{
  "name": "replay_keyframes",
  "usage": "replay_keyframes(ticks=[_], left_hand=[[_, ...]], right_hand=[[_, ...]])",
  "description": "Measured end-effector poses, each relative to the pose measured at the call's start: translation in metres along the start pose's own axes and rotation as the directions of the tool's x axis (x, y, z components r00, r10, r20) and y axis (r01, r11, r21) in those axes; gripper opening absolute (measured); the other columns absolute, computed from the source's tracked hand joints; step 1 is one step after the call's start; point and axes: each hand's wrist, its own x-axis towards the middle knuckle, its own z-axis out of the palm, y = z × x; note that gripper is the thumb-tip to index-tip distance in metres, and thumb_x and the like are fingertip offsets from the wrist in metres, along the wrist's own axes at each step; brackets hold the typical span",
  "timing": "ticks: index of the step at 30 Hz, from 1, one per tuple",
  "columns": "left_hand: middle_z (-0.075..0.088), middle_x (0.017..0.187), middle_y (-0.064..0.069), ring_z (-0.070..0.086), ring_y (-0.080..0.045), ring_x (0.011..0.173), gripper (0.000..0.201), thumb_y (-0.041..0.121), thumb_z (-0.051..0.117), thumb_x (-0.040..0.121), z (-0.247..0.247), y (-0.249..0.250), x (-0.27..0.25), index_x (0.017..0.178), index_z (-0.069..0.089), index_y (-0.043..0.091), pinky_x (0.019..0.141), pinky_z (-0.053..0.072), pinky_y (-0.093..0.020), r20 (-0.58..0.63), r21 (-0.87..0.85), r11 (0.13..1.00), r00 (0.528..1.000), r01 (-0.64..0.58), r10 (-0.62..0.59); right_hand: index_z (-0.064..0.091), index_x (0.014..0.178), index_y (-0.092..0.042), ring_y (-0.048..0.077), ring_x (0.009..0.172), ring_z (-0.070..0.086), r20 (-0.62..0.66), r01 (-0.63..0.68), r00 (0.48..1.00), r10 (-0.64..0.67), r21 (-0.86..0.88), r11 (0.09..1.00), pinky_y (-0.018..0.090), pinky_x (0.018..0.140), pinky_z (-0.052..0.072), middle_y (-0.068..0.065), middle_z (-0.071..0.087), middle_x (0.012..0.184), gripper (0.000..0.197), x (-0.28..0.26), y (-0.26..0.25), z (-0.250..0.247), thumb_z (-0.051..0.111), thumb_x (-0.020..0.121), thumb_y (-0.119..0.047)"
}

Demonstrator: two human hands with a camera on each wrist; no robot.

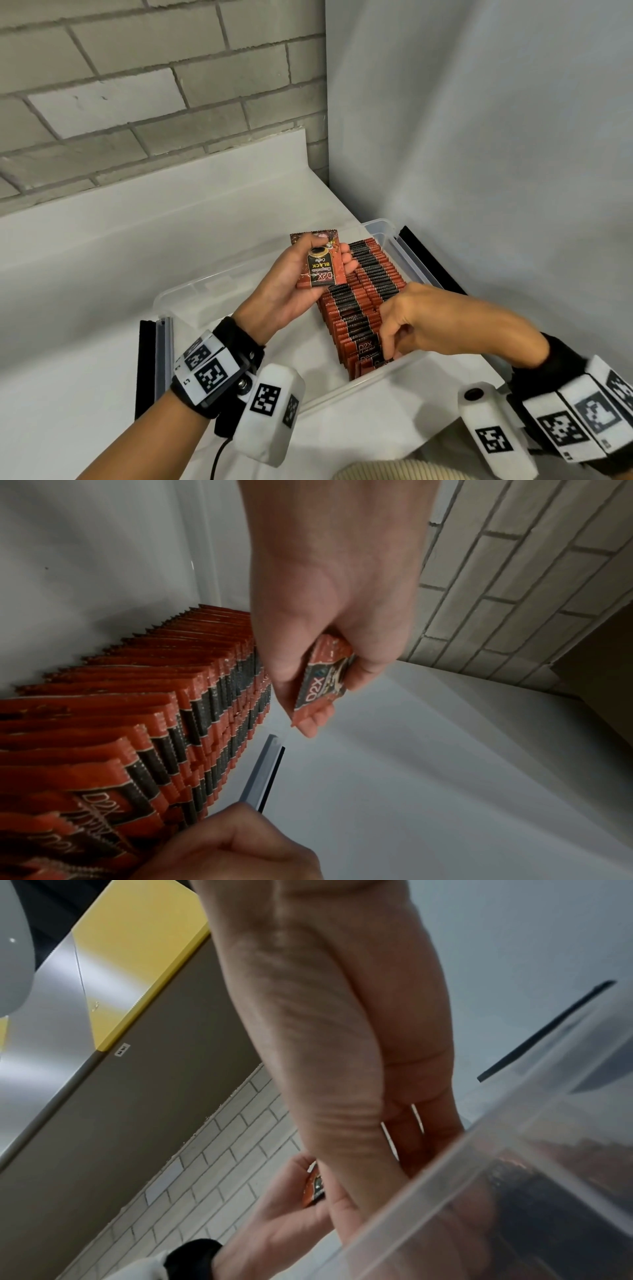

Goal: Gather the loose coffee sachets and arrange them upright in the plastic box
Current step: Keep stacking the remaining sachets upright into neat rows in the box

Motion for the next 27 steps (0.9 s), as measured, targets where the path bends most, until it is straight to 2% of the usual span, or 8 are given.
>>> replay_keyframes(ticks=[5, 8, 11, 14, 17, 20, 22, 27], left_hand=[[0.07, 0.084, -0.013, 0.069, -0.02, 0.077, 0.015, 0.012, 0.05, 0.093, -0.002, 0.0, 0.001, 0.1, 0.059, 0.0, 0.079, 0.059, -0.033, 0.038, 0.067, 0.997, 0.999, -0.041, 0.039], [0.072, 0.089, -0.009, 0.07, -0.018, 0.08, 0.014, 0.013, 0.055, 0.092, -0.002, -0.001, 0.002, 0.101, 0.063, 0.005, 0.074, 0.058, -0.03, 0.047, 0.141, 0.987, 0.996, -0.083, 0.077], [0.072, 0.094, -0.007, 0.069, -0.018, 0.085, 0.016, 0.015, 0.061, 0.089, -0.004, -0.002, 0.003, 0.104, 0.063, 0.01, 0.071, 0.056, -0.028, 0.034, 0.193, 0.973, 0.992, -0.126, 0.122], [0.071, 0.092, -0.005, 0.068, -0.016, 0.083, 0.021, 0.013, 0.064, 0.086, -0.005, -0.002, 0.004, 0.107, 0.063, 0.011, 0.069, 0.056, -0.027, 0.019, 0.179, 0.972, 0.988, -0.153, 0.152], [0.069, 0.09, -0.003, 0.064, -0.012, 0.081, 0.025, 0.015, 0.067, 0.08, -0.006, -0.001, 0.004, 0.104, 0.064, 0.014, 0.07, 0.053, -0.022, -0.004, 0.199, 0.963, 0.983, -0.18, 0.184], [0.072, 0.087, -0.003, 0.067, -0.011, 0.077, 0.014, 0.007, 0.065, 0.083, -0.007, -0.001, 0.006, 0.096, 0.062, 0.013, 0.069, 0.054, -0.02, -0.027, 0.173, 0.965, 0.979, -0.194, 0.202], [0.074, 0.09, -0.006, 0.07, -0.014, 0.081, 0.012, 0.003, 0.063, 0.084, -0.008, 0.0, 0.006, 0.093, 0.06, 0.01, 0.072, 0.057, -0.022, -0.03, 0.15, 0.97, 0.98, -0.19, 0.196], [0.073, 0.093, -0.01, 0.072, -0.019, 0.086, 0.016, -0.001, 0.066, 0.077, -0.004, -0.001, 0.004, 0.078, 0.055, 0.01, 0.078, 0.058, -0.026, 0.011, 0.164, 0.973, 0.987, -0.16, 0.16]], right_hand=[[0.077, 0.095, -0.024, -0.005, 0.085, 0.056, 0.022, -0.012, 1.0, 0.012, -0.002, 1.0, 0.003, 0.078, 0.04, -0.024, 0.057, 0.084, 0.02, -0.003, 0.001, -0.001, 0.064, 0.088, -0.01], [0.076, 0.099, -0.024, -0.011, 0.084, 0.054, 0.014, -0.014, 1.0, 0.014, 0.059, 0.998, 0.004, 0.075, 0.039, -0.024, 0.055, 0.081, 0.022, -0.005, 0.003, -0.004, 0.064, 0.089, -0.009], [0.075, 0.1, -0.023, -0.007, 0.079, 0.056, -0.108, -0.029, 0.993, 0.049, 0.185, 0.982, 0.008, 0.072, 0.042, -0.017, 0.06, 0.084, 0.018, -0.005, 0.004, -0.005, 0.068, 0.087, -0.013], [0.07, 0.096, -0.024, -0.004, 0.07, 0.057, -0.281, -0.039, 0.948, 0.146, 0.355, 0.934, 0.011, 0.069, 0.046, -0.007, 0.066, 0.081, 0.015, -0.001, 0.004, -0.003, 0.073, 0.082, -0.019], [0.066, 0.092, -0.022, -0.003, 0.066, 0.056, -0.388, -0.031, 0.888, 0.246, 0.484, 0.875, 0.015, 0.068, 0.048, -0.004, 0.065, 0.078, 0.018, 0.004, 0.007, -0.002, 0.077, 0.078, -0.021], [0.065, 0.094, -0.022, 0.006, 0.072, 0.062, -0.448, -0.024, 0.838, 0.311, 0.54, 0.842, 0.021, 0.072, 0.051, -0.001, 0.068, 0.082, 0.024, 0.006, 0.01, -0.004, 0.078, 0.075, -0.026], [0.064, 0.097, -0.02, 0.01, 0.077, 0.063, -0.475, -0.005, 0.811, 0.341, 0.578, 0.816, 0.021, 0.074, 0.051, 0.001, 0.069, 0.085, 0.027, 0.007, 0.011, -0.006, 0.079, 0.074, -0.027], [0.062, 0.102, -0.02, 0.011, 0.085, 0.067, -0.541, 0.04, 0.74, 0.401, 0.63, 0.776, 0.022, 0.079, 0.053, -0.002, 0.071, 0.091, 0.033, 0.008, 0.012, -0.015, 0.074, 0.075, -0.035]])
